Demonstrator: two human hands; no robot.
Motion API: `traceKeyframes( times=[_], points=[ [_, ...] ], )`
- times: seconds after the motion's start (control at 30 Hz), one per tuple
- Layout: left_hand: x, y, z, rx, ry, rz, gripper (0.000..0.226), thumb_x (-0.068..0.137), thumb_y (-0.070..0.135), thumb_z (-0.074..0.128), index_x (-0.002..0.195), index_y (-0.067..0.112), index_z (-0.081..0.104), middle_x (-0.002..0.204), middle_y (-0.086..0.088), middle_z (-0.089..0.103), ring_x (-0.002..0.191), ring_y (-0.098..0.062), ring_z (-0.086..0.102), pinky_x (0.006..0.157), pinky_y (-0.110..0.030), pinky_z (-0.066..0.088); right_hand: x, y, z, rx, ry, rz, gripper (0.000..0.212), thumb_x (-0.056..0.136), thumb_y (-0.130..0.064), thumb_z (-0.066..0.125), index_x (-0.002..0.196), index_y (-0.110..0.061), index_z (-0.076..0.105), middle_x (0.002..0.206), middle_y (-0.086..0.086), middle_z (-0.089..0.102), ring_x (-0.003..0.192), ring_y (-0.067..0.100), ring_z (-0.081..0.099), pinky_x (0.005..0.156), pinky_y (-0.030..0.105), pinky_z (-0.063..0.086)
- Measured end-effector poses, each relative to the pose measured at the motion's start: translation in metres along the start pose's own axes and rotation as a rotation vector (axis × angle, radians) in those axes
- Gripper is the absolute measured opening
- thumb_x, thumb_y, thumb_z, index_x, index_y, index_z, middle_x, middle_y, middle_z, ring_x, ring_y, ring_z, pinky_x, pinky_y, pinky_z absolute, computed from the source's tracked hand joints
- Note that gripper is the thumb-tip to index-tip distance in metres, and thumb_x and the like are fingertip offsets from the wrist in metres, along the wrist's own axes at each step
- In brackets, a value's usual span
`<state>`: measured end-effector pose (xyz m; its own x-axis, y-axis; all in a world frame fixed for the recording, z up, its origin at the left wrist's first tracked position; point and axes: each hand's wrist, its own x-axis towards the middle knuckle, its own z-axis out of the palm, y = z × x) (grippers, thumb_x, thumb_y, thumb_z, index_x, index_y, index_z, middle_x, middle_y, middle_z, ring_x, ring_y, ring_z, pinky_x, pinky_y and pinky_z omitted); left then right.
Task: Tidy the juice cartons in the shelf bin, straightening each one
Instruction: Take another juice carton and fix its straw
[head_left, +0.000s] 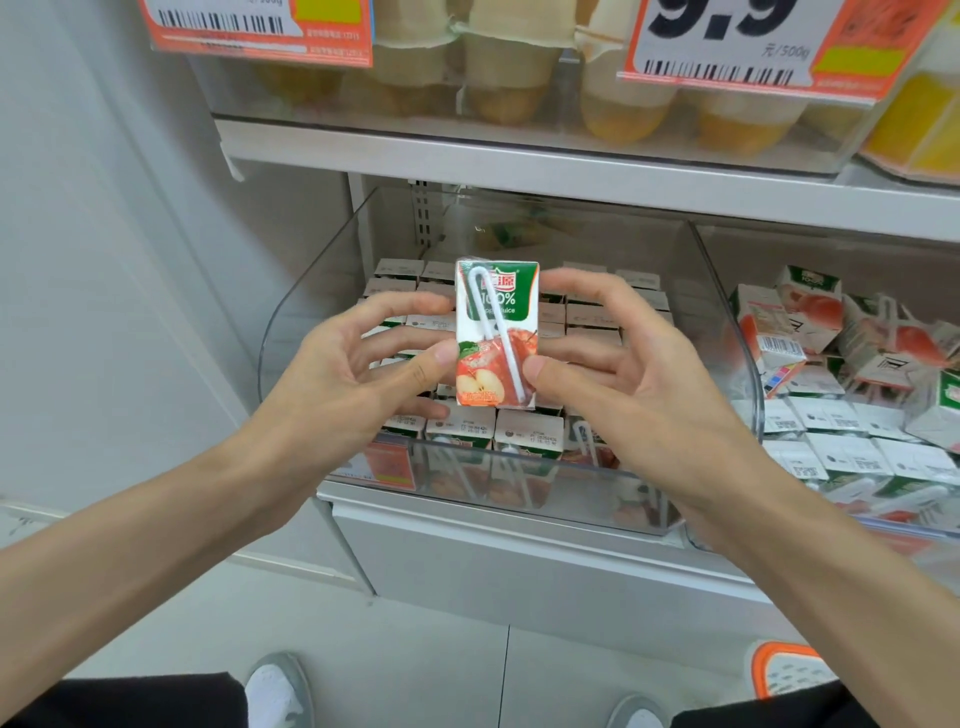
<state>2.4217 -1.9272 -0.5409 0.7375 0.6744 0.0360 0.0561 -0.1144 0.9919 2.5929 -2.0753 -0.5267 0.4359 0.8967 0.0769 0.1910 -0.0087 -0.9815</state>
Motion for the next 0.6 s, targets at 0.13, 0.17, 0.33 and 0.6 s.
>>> traceKeyframes(
  times=[0.13,0.17,0.33,0.6],
  points=[
    [-0.0014,0.0014,0.0017,-0.002,0.001,0.036,0.040,0.100,0.029,0.065,0.139,0.032,0.058,0.113,-0.006,0.080,0.099,-0.019,0.075,0.076,-0.024,0.059,-0.0012,-0.0021,0.0025,0.016,-0.026,-0.052,0.052,0.102,-0.011,0.067,0.140,-0.044,0.054,0.126,-0.008,0.076,0.108,0.015,0.077,0.090,0.030,0.063],
    [-0.0024,0.0025,0.0022,0.007,-0.004,0.045,0.041,0.101,0.031,0.063,0.140,0.037,0.056,0.111,-0.006,0.080,0.095,-0.017,0.073,0.074,-0.024,0.058,-0.0010,-0.0014,0.0036,0.017,-0.033,-0.054,0.048,0.104,-0.012,0.065,0.139,-0.043,0.056,0.127,-0.006,0.076,0.107,0.018,0.077,0.088,0.032,0.064],
    [-0.0058,0.0057,0.0043,0.051,-0.060,0.088,0.040,0.105,0.038,0.053,0.142,0.053,0.052,0.115,-0.003,0.080,0.089,-0.016,0.070,0.070,-0.028,0.055,0.0013,-0.0031,0.0064,0.090,-0.028,0.019,0.030,0.109,-0.016,0.055,0.124,-0.035,0.073,0.106,-0.003,0.082,0.097,0.021,0.079,0.085,0.027,0.063],
    [-0.0031,0.0009,0.0010,0.000,-0.064,0.098,0.044,0.112,0.011,0.045,0.144,0.038,0.060,0.112,-0.007,0.077,0.082,-0.024,0.074,0.063,-0.027,0.051,0.0019,0.0017,0.0077,0.002,-0.020,-0.005,0.053,0.092,-0.005,0.078,0.131,-0.039,0.067,0.101,0.004,0.081,0.095,0.021,0.079,0.100,0.037,0.060]
  ],
)
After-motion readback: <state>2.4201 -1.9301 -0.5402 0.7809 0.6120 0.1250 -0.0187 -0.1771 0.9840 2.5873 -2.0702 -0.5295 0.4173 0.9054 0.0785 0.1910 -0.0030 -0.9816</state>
